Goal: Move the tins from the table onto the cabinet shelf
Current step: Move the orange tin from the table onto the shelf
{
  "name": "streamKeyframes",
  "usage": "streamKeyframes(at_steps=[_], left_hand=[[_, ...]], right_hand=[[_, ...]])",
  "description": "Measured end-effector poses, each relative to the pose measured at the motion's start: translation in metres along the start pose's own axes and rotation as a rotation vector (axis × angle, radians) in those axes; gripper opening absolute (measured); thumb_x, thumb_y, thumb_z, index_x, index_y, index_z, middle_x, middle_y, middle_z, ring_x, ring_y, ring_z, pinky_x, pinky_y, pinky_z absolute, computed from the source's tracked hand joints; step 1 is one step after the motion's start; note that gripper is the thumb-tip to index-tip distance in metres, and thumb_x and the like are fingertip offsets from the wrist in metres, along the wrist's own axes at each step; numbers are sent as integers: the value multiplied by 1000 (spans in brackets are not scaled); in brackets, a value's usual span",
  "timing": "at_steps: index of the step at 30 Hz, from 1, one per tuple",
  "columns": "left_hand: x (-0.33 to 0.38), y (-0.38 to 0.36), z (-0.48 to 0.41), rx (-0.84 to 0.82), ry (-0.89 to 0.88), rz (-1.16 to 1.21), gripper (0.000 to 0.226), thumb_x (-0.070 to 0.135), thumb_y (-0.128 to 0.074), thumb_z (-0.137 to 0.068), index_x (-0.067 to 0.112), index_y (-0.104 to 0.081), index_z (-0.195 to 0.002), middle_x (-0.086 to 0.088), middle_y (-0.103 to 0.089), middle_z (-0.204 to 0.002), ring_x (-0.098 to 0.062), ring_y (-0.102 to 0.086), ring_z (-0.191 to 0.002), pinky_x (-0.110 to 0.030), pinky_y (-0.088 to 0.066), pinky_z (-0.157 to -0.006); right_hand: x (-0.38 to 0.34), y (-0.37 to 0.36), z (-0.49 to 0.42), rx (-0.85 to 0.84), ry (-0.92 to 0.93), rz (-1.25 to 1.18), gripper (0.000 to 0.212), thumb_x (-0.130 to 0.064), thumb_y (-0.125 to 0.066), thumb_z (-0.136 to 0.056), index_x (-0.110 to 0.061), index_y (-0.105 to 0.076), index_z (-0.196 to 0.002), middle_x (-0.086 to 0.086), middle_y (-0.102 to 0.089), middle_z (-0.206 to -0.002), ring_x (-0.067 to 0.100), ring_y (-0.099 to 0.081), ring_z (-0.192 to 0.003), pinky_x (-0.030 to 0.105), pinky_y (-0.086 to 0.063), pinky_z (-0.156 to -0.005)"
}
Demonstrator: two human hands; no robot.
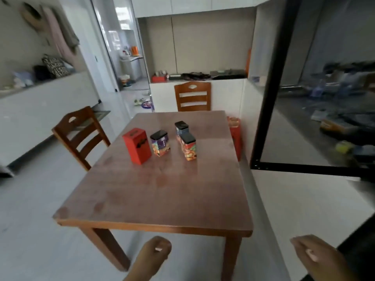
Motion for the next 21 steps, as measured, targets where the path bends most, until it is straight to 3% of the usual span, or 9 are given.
streamKeyframes(at_steps=[2,3,5,7,10,13,15,17,21], left_hand=[[1,28,-27,70,-13,17,8,15,-62,-84,17,-63,-76,-5,-66,-78,-6,-63,-59,-16,-47,-52],[5,39,-44,78,-35,8,5,17,-62,-85,15,-65,-81,-9,-67,-80,-12,-64,-64,-24,-50,-58],[19,55,-82,70,-68,-22,14,22,-62,-85,11,-66,-93,-15,-70,-87,-26,-68,-80,-34,-50,-67],[37,73,-131,46,-133,-19,12,23,-64,-84,15,-66,-93,-9,-71,-85,-27,-68,-81,-32,-47,-66],[80,94,-206,15,-254,-114,14,28,-64,-82,20,-63,-93,6,-64,-86,-13,-63,-79,-24,-47,-66],[131,106,-295,14,-360,-323,33,30,-61,-83,17,-56,-113,3,-59,-108,-12,-59,-91,-23,-49,-73],[173,108,-340,14,-454,-471,35,23,-60,-84,15,-52,-116,-6,-62,-113,-16,-58,-88,-26,-51,-71],[211,105,-378,16,-525,-594,37,16,-57,-84,13,-48,-120,-13,-60,-115,-21,-57,-87,-30,-50,-69],[259,77,-432,-7,-682,-1000,52,12,-56,-85,14,-35,-132,-17,-46,-132,-36,-48,-116,-49,-51,-89]], right_hand=[[-59,-60,-27,-105,147,51,20,-23,-68,-81,-42,-62,-82,-16,-64,-93,1,-60,-77,12,-44,-68],[-77,-96,-40,-237,150,89,13,-30,-65,-84,-41,-63,-90,-16,-61,-99,2,-60,-83,13,-45,-72],[-99,-154,-73,-345,158,59,22,-39,-59,-86,-34,-62,-107,-11,-57,-113,4,-57,-101,18,-45,-87],[-113,-193,-109,-341,165,74,31,-42,-57,-86,-31,-59,-115,-7,-52,-127,6,-50,-118,19,-38,-101],[-121,-242,-146,-344,75,106,37,-43,-51,-88,-35,-49,-125,-6,-38,-144,10,-35,-133,26,-31,-110],[-117,-276,-169,-410,-29,186,48,-43,-46,-91,-33,-34,-137,-3,-22,-154,18,-25,-139,31,-26,-114],[-109,-288,-173,-431,-85,234,52,-44,-44,-92,-32,-28,-140,-2,-16,-156,22,-21,-140,34,-23,-116],[-104,-296,-175,-408,-146,254,49,-43,-42,-92,-31,-30,-139,-1,-18,-155,24,-22,-139,36,-25,-116],[-106,-298,-186,-301,-219,260,38,-40,-45,-91,-32,-42,-128,3,-30,-147,25,-30,-131,37,-34,-109]])
Point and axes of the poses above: each hand's wrist, its own z-axis away from the middle knuckle, its own y-axis out of the back of the hand, x = y × z, the point moved 8 cm from there along -z, towards the middle knuckle
